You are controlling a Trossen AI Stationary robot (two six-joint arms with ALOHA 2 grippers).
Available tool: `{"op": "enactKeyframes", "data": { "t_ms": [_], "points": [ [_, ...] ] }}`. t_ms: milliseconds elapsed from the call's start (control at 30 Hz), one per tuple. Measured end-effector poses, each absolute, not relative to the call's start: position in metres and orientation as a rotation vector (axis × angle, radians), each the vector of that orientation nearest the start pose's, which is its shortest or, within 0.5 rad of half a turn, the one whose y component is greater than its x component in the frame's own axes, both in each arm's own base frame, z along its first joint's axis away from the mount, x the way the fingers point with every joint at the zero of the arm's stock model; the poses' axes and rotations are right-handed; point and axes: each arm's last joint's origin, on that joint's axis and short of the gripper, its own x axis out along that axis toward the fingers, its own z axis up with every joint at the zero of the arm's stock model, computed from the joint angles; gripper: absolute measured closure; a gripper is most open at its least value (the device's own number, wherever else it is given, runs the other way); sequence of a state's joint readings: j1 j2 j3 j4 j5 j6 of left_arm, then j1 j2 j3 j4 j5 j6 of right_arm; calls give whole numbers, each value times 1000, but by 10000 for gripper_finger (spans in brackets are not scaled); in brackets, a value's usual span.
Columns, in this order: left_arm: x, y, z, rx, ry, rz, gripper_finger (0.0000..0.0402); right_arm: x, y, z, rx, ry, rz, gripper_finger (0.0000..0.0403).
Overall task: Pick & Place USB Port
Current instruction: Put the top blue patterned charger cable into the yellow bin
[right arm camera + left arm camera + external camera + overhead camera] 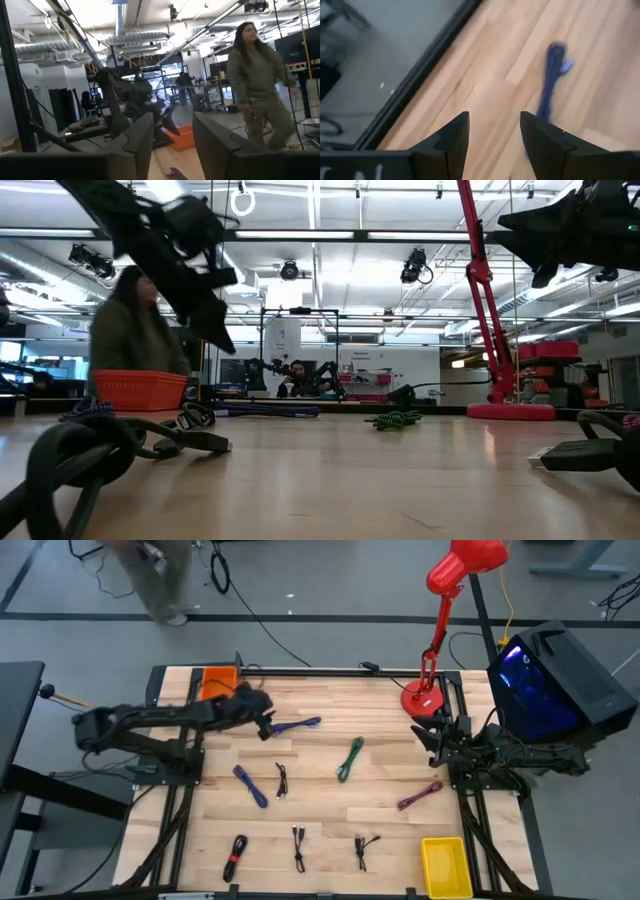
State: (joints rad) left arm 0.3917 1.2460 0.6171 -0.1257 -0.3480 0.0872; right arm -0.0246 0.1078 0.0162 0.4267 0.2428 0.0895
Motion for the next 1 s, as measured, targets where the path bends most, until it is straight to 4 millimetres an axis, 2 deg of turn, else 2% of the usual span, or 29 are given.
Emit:
{"op": "enactKeyframes", "data": {
  "t_ms": [400,500,700,1000],
  "points": [
    [261,121,147,22,990,546,220,97,-8,202,98,-353,-201,262],
    [269,122,144,-12,989,476,220,97,-8,202,95,-352,-204,262],
    [271,121,145,-50,1044,414,220,97,-8,202,90,-352,-214,262],
    [269,122,145,-48,1077,411,220,97,-8,202,74,-350,-217,262]
  ]
}}
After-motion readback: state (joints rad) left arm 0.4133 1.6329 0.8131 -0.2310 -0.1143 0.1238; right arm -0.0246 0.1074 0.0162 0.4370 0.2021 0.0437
